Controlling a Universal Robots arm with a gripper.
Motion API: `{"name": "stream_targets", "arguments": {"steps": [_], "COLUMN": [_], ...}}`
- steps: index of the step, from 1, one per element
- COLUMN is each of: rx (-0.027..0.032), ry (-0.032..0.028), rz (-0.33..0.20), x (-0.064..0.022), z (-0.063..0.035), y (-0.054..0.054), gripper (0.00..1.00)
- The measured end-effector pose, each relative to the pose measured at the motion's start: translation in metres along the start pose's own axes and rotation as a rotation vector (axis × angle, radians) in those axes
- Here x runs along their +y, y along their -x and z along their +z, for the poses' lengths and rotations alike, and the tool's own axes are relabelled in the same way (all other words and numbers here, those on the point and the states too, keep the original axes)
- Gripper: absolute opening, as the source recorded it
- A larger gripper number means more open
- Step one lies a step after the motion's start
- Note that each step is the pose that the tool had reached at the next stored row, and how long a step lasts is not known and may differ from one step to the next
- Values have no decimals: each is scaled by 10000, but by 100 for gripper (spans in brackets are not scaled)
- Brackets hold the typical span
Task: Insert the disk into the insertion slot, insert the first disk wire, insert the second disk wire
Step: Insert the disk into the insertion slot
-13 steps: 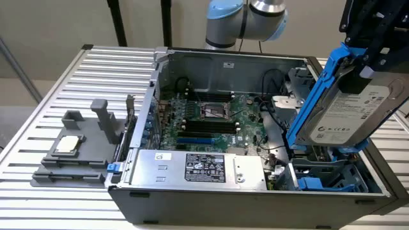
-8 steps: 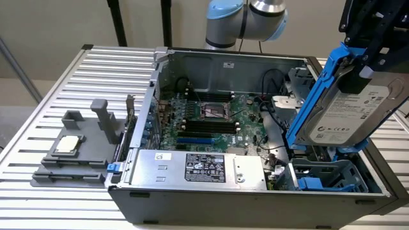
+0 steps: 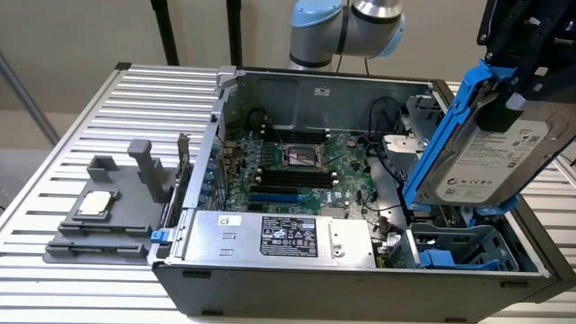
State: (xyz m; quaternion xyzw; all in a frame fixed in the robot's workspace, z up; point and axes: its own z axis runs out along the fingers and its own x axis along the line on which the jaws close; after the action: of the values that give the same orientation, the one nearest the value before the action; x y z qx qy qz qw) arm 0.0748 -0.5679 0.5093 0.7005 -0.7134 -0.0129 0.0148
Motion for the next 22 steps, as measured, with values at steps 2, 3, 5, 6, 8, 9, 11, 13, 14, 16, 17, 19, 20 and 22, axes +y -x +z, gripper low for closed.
{"name": "stream_targets", "arguments": {"steps": [2,3,5,6,8,9,11,13,14,16,17,19,20,22], "rx": [2,1,-3,-1,1,0,-1,3,3,5,6,7,7,8], "ry": [1,3,12,12,12,12,13,15,16,19,20,25,31,50], "rz": [1,-1,-10,-14,-27,-33,-55,-87,-104,-142,-163,-204,-226,-267], "x": [-34,-70,-288,-296,-305,-307,-311,-313,-314,-316,-317,-324,-329,-343], "z": [0,1,43,60,95,114,152,187,205,241,260,295,315,350], "y": [0,1,-8,-17,-50,-67,-94,-105,-107,-108,-108,-108,-108,-108], "gripper": [33,33,33,33,33,33,33,33,33,33,33,33,33,33]}}
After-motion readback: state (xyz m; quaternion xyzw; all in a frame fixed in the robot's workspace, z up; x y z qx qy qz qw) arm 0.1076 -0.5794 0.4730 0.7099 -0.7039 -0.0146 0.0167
